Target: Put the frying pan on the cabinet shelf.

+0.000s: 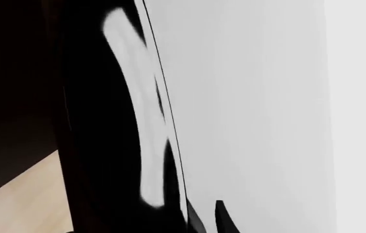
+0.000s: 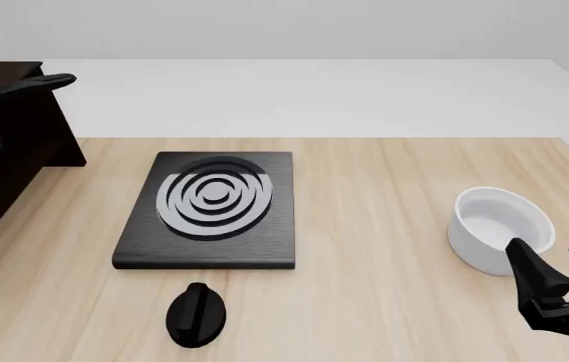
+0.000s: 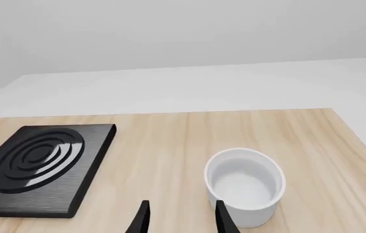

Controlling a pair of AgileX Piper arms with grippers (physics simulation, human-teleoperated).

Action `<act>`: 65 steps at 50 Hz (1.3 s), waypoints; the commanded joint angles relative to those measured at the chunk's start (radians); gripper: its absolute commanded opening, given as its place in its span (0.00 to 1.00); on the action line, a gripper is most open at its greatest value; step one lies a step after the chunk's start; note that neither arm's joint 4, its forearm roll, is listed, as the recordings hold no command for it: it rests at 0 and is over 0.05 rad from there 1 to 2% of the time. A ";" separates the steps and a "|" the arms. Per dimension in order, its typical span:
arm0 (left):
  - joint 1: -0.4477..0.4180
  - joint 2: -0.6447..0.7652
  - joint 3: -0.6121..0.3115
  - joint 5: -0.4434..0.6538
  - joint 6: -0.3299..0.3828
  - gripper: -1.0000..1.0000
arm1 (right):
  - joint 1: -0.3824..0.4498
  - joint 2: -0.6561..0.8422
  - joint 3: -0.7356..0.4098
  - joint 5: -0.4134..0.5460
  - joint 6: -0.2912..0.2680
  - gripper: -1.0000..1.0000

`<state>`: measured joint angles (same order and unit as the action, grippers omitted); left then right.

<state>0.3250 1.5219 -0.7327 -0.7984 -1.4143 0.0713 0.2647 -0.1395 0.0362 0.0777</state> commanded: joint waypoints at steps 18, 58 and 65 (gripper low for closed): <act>0.022 0.026 0.012 -0.035 0.026 1.00 | -0.002 0.007 0.004 -0.008 -0.004 1.00; -0.070 -0.237 0.230 -0.067 0.091 1.00 | -0.004 0.013 0.003 -0.010 -0.006 1.00; -0.111 -0.334 0.261 -0.017 0.119 1.00 | -0.005 0.014 0.004 -0.012 -0.007 1.00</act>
<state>0.2545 1.2933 -0.5189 -0.8558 -1.3246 0.0670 0.2778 -0.1356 0.0252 0.0719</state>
